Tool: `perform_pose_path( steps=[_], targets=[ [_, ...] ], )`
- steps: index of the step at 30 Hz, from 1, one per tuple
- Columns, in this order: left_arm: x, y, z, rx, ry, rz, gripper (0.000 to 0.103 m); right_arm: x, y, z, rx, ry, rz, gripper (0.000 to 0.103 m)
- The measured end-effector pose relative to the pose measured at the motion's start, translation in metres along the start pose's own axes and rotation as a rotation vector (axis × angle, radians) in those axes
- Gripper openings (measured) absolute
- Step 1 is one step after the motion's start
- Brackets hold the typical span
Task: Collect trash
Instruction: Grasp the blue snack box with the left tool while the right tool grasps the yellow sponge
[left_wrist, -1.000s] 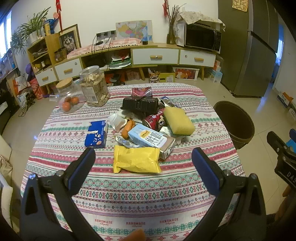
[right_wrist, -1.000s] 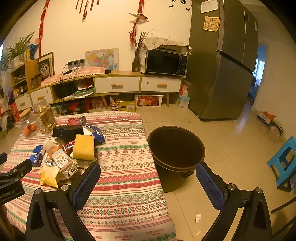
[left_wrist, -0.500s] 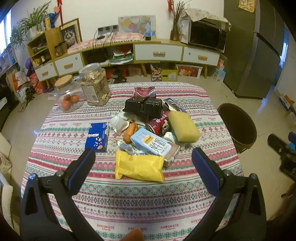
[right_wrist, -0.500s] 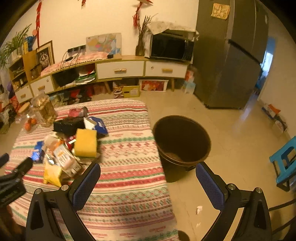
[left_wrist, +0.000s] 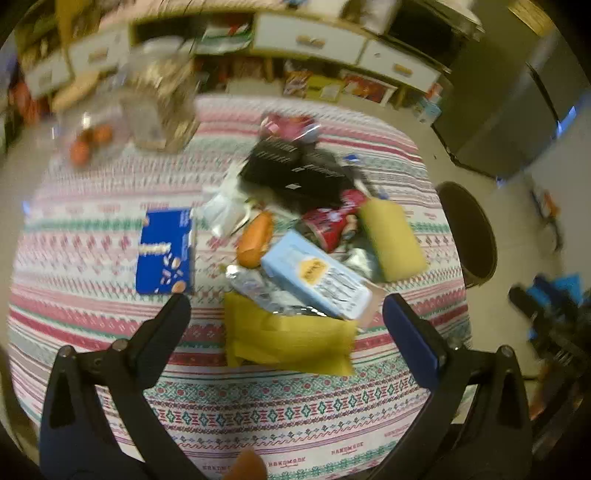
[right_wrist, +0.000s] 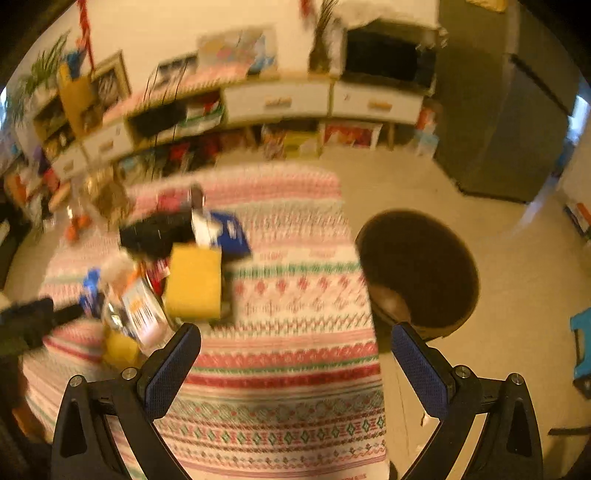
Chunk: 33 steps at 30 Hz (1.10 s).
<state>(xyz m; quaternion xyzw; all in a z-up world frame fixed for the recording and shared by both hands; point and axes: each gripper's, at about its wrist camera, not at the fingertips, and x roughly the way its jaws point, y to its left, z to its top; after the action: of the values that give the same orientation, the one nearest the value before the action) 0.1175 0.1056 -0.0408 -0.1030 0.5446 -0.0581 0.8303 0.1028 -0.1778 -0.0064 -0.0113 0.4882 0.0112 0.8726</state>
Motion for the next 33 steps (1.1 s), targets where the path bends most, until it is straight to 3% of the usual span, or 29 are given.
perform_pose_path(
  steps=[4, 8, 10, 15, 18, 26, 29, 33],
  targets=[
    [0.015, 0.028, 0.012, -0.104, 0.031, -0.024, 0.103, 0.017, -0.006, 0.005, 0.013, 0.041, 0.021, 0.103],
    [0.033, 0.039, 0.017, -0.136, 0.075, -0.019, 0.102, 0.04, -0.013, 0.008, 0.052, 0.097, 0.035, 0.103],
    [0.04, 0.048, 0.021, -0.146, 0.082, 0.011, 0.097, 0.047, -0.015, 0.008, 0.067, 0.117, 0.031, 0.103],
    [0.048, 0.062, 0.029, -0.107, 0.058, 0.153, 0.096, 0.056, -0.009, 0.007, 0.059, 0.137, 0.039, 0.103],
    [0.062, 0.073, 0.03, -0.116, 0.087, 0.164, 0.095, 0.058, -0.004, 0.009, 0.045, 0.134, 0.042, 0.103],
    [0.095, 0.093, 0.027, -0.141, 0.168, 0.18, 0.079, 0.07, 0.011, 0.017, 0.072, 0.152, 0.123, 0.103],
    [0.096, 0.097, 0.026, -0.142, 0.16, 0.178, 0.061, 0.076, 0.023, 0.021, 0.076, 0.156, 0.17, 0.103],
    [0.085, 0.099, 0.027, -0.133, 0.113, 0.164, 0.062, 0.087, 0.038, 0.026, 0.081, 0.166, 0.215, 0.103]
  ],
)
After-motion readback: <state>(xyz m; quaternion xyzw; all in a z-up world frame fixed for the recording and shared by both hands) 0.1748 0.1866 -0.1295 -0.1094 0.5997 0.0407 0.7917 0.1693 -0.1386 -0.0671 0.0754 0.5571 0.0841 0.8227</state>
